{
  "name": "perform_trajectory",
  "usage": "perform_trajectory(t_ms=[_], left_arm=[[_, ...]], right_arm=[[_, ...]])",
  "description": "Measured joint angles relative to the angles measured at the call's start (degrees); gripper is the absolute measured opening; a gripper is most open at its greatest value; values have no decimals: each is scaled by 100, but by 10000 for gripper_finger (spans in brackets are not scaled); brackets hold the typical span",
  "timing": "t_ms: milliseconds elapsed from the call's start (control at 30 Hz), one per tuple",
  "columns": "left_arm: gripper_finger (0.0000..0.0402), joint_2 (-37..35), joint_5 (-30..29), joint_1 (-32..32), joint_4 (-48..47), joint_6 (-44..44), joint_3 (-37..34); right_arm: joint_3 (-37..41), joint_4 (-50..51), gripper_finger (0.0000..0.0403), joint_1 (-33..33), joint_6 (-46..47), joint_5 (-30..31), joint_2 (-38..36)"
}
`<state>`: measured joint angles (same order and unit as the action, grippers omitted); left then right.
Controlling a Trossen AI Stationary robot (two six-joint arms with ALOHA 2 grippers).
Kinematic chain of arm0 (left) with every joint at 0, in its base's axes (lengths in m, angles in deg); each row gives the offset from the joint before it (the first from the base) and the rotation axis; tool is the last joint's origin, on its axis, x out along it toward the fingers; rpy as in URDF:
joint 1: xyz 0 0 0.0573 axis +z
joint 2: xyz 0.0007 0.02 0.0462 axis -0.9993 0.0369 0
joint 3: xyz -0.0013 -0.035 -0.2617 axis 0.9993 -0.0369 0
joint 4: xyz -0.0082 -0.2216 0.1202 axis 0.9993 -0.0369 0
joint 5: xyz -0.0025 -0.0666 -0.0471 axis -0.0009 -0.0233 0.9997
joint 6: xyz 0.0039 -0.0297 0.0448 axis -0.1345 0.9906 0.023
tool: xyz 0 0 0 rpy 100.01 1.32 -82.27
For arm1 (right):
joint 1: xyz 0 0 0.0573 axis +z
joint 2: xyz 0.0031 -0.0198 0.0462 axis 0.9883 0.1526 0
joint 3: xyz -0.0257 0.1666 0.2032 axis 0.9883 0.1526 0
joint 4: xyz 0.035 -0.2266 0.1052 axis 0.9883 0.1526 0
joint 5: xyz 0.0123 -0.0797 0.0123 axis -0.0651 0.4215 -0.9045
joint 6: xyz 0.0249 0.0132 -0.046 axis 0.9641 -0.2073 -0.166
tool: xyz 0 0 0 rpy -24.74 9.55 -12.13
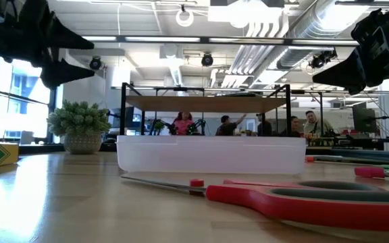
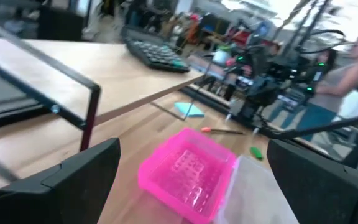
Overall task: Pack school essentials
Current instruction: Put the yellow crayon box into the pink supply box
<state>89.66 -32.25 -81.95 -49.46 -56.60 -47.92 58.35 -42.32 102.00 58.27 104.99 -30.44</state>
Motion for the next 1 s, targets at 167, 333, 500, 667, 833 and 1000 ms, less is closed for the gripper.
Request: perform_trajectory(t_ms=[167,333,500,667,833,1000], left_arm=[[394,713,-196,0,-838,513,697],[394,1722,-378,0,-1674,1073,1386],[394,2700,-347,0,-2526,1706,2128],[394,3538,-241,-169,-3462,2292,2841],[394,4207,-223,-553,-4004,3132,3369],[394,4701,-222,-913,-4293,4334,3521]], right_arm=[[-2,-1,0,0,1,0,1],[-1,-1,0,1,2,0,0],[0,0,0,0,2,0,2],[-1,-1,0,1,1,0,1],[0,0,0,2,0,0,2],[-1,-1,0,1,0,0,2]])
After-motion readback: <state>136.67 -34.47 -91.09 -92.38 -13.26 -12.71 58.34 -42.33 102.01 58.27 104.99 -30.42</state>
